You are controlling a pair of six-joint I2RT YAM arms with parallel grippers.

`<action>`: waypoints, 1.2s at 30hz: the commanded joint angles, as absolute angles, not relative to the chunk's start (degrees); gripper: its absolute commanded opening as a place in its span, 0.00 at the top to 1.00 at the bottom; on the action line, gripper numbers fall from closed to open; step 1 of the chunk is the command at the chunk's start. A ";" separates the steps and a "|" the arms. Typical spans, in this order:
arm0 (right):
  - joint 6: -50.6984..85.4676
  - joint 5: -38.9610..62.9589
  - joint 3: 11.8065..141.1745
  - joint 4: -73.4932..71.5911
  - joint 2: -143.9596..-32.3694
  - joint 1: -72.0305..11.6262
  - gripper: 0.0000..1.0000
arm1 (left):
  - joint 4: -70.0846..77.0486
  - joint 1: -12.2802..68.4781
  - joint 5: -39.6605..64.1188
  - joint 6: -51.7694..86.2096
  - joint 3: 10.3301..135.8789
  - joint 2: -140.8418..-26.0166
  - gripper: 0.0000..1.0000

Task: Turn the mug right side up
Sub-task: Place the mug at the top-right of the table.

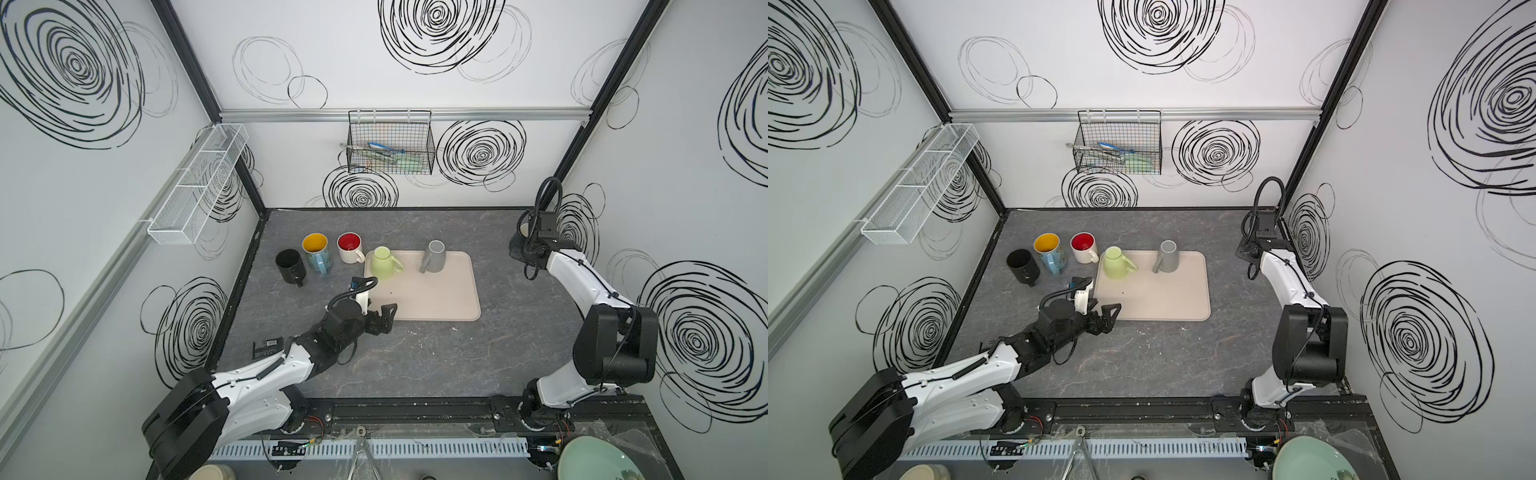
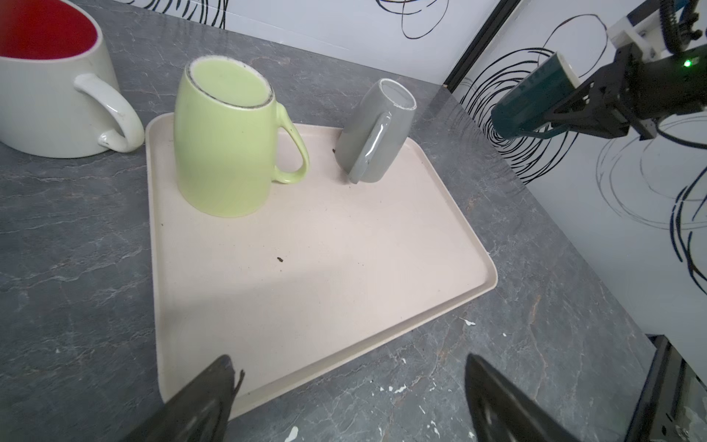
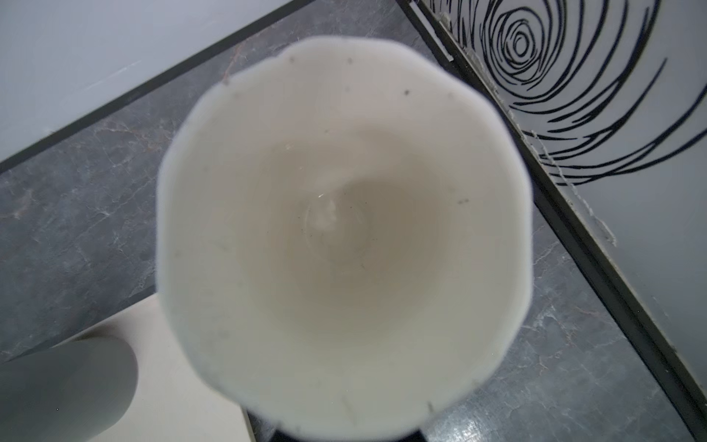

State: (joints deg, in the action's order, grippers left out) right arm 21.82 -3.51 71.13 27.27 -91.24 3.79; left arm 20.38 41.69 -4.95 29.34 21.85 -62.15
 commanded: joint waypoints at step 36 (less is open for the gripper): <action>19.90 -10.56 96.26 40.14 -113.67 1.32 0.75 | 20.92 41.92 -7.99 27.82 22.63 -63.52 0.04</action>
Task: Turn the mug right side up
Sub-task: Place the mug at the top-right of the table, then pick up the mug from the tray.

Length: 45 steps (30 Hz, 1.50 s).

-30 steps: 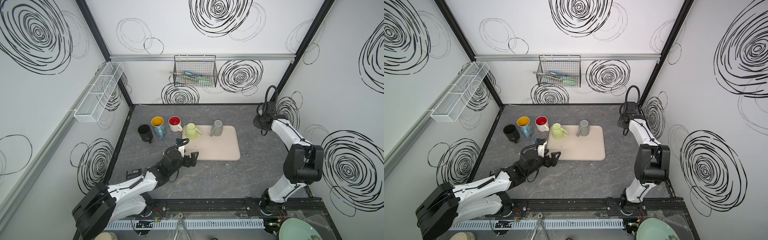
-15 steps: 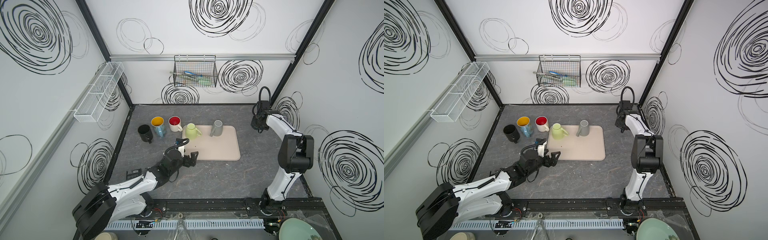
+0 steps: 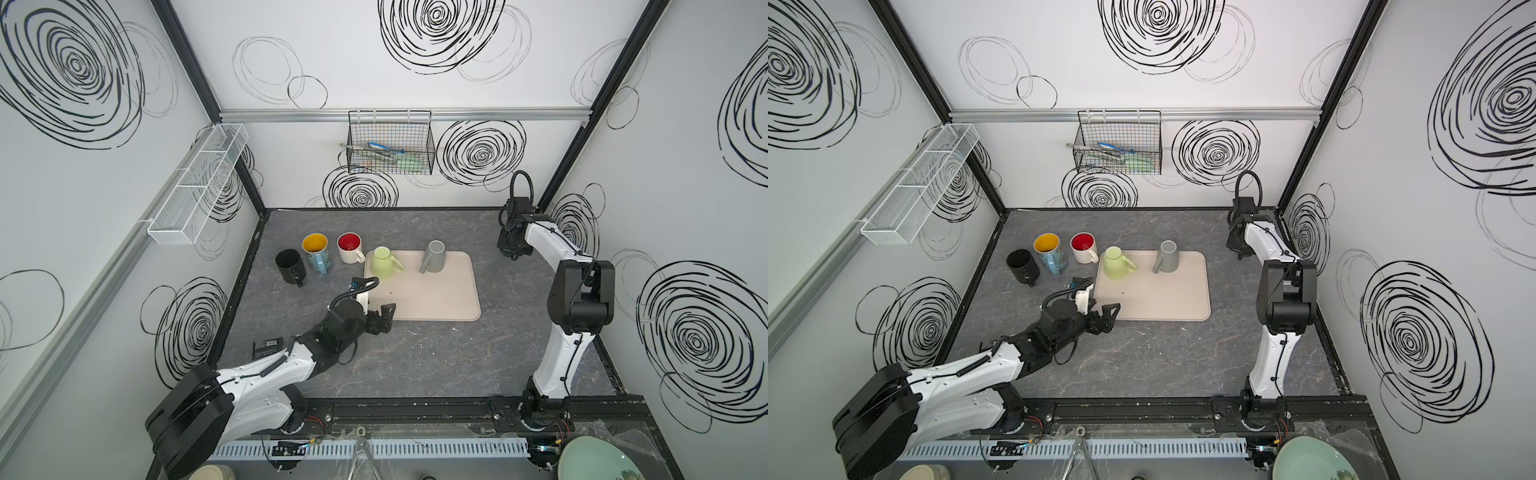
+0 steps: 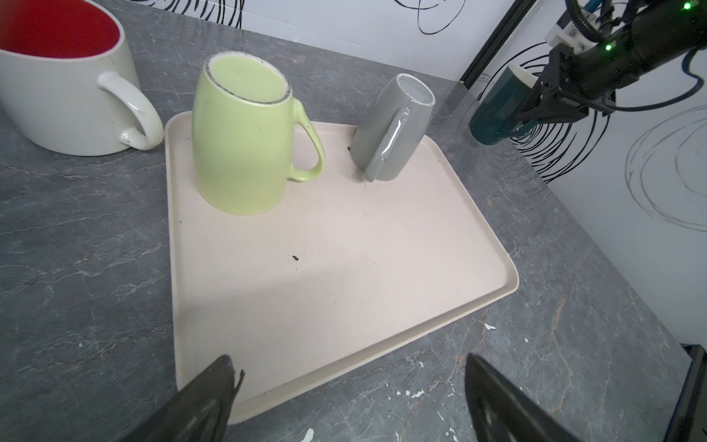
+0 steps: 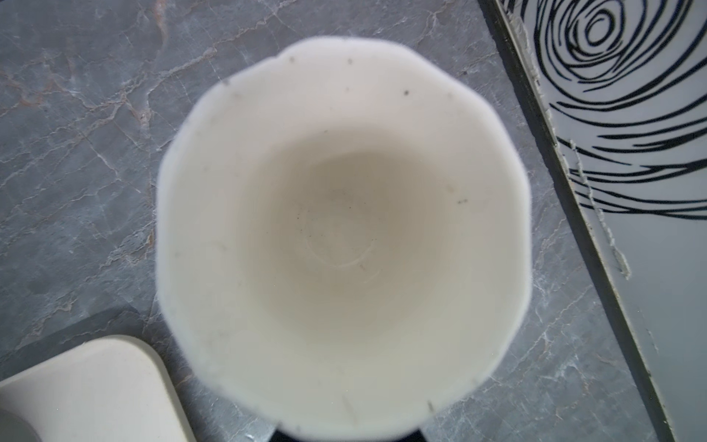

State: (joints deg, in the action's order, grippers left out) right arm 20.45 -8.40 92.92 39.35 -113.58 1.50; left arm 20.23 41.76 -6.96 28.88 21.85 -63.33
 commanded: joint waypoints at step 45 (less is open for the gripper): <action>21.64 22.29 37.36 2.56 -57.26 -1.85 0.00 | 23.71 43.09 -7.05 31.14 20.83 -63.03 0.04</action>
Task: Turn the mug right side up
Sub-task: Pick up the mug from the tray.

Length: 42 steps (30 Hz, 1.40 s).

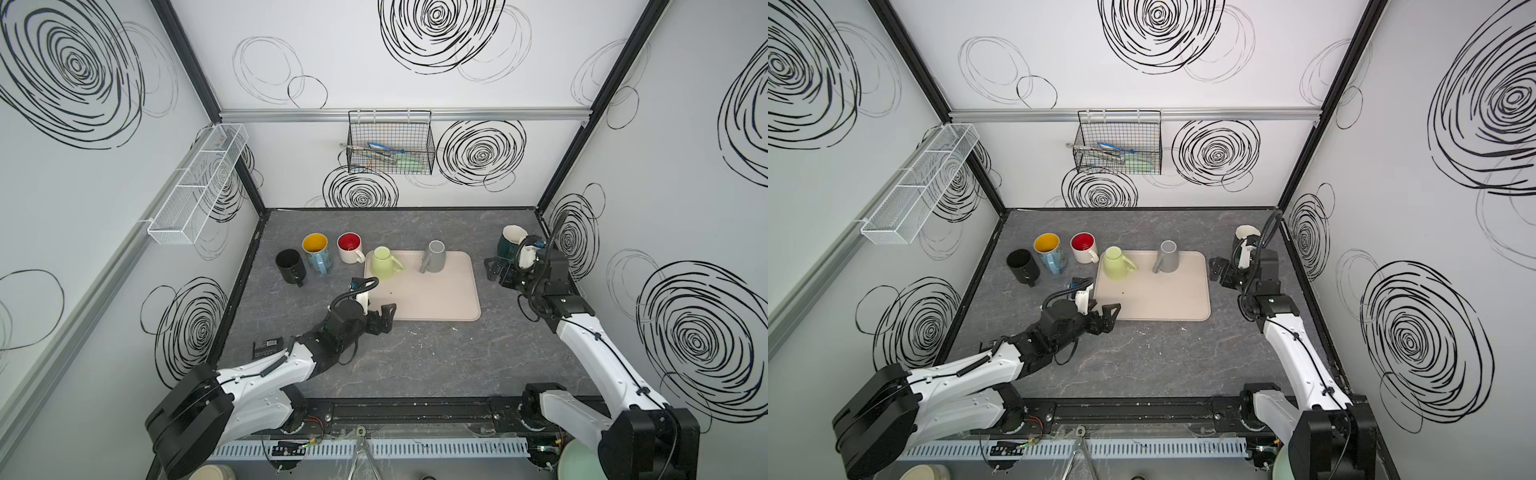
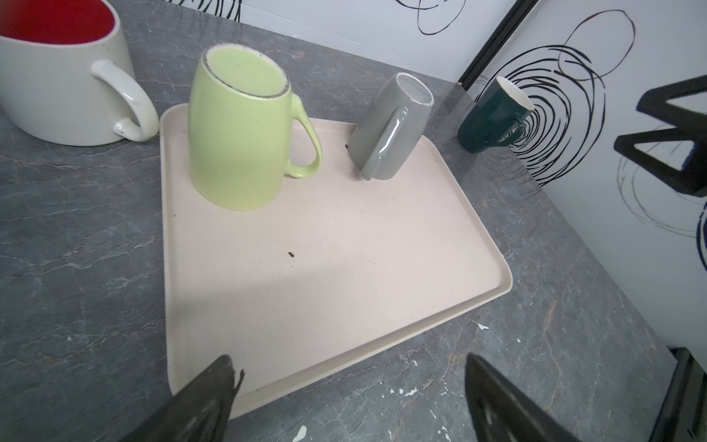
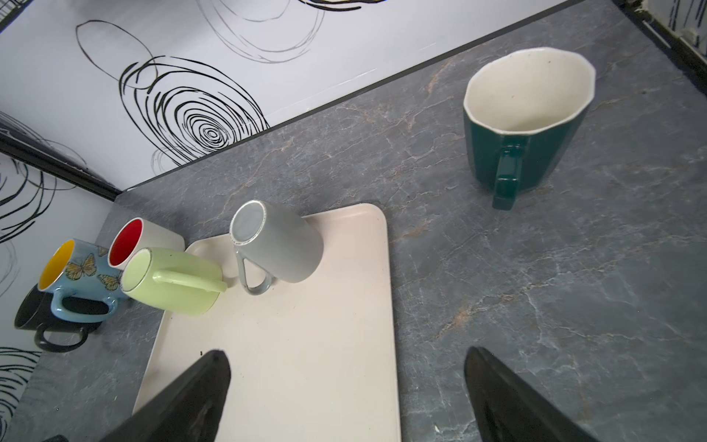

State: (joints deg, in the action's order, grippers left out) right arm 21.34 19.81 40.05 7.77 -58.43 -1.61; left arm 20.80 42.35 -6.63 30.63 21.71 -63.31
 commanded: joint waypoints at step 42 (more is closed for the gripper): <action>27.33 26.02 18.55 -0.11 -49.57 -2.89 0.00 | -11.19 43.38 -7.73 20.90 84.63 -116.55 0.04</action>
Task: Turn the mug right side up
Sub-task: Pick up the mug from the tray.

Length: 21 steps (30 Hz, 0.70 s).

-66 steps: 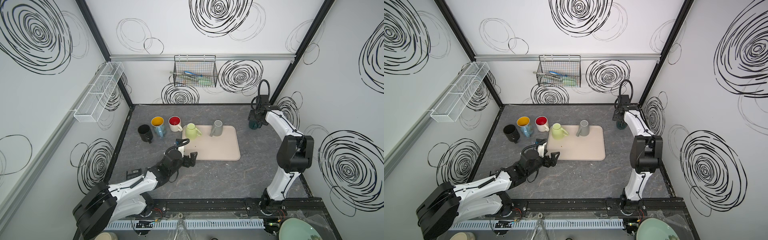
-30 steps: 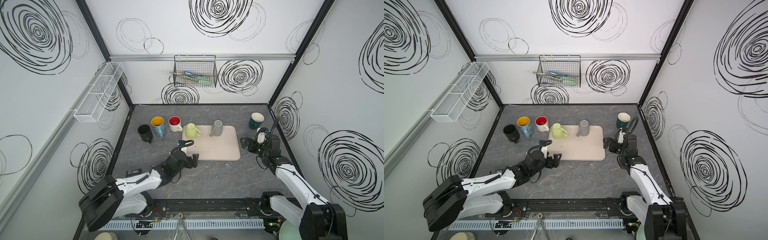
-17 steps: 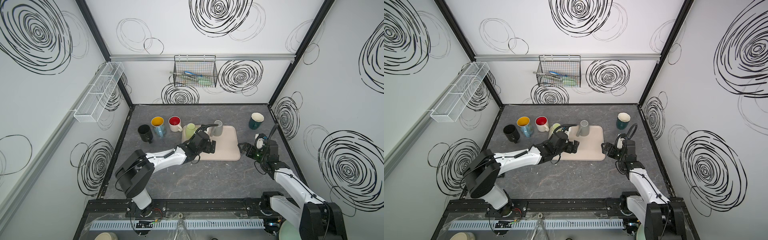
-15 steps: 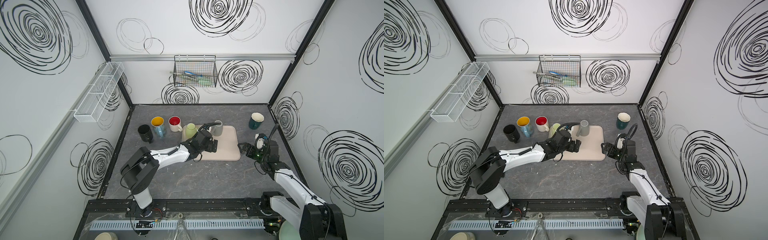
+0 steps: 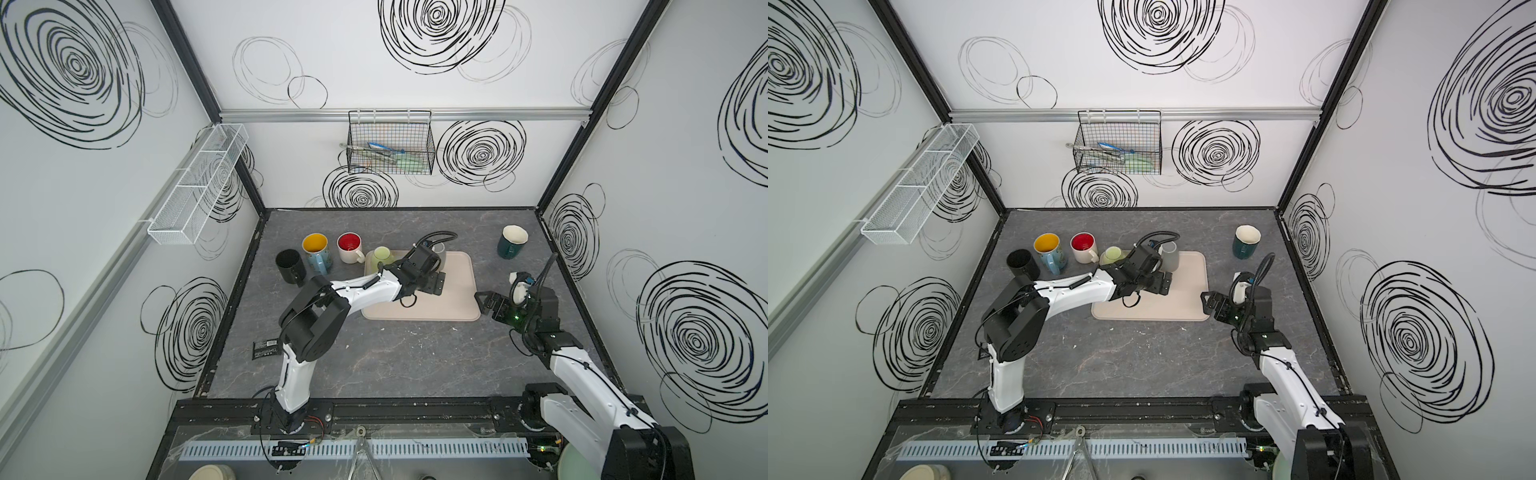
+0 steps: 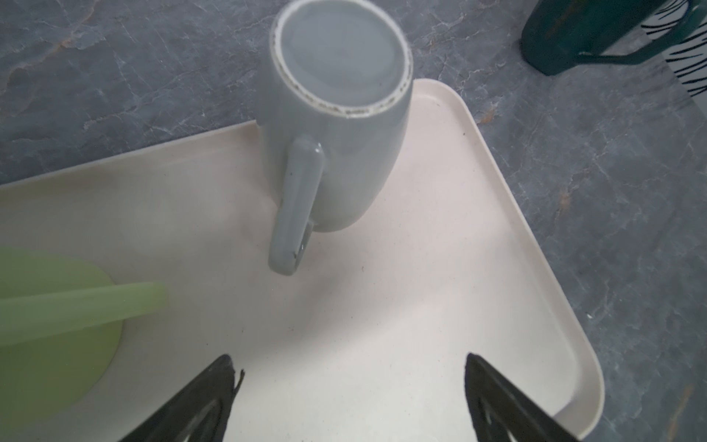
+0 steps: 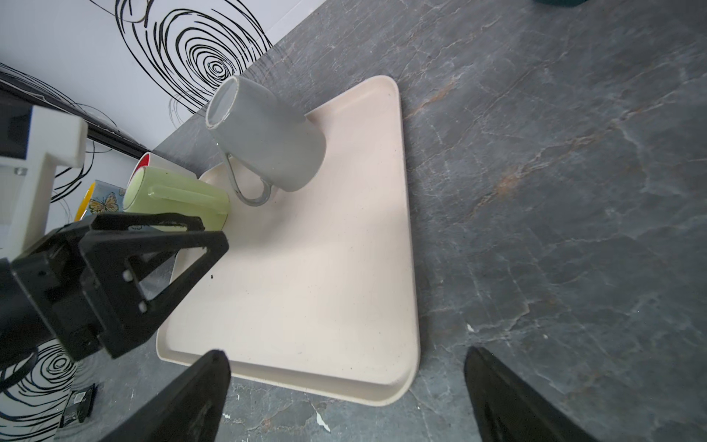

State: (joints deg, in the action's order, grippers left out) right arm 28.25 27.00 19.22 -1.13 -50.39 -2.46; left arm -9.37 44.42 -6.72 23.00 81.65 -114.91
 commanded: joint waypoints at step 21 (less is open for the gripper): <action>28.74 23.75 15.82 1.36 -48.17 -3.38 0.00 | -13.97 40.96 -7.54 12.89 96.20 -124.66 0.41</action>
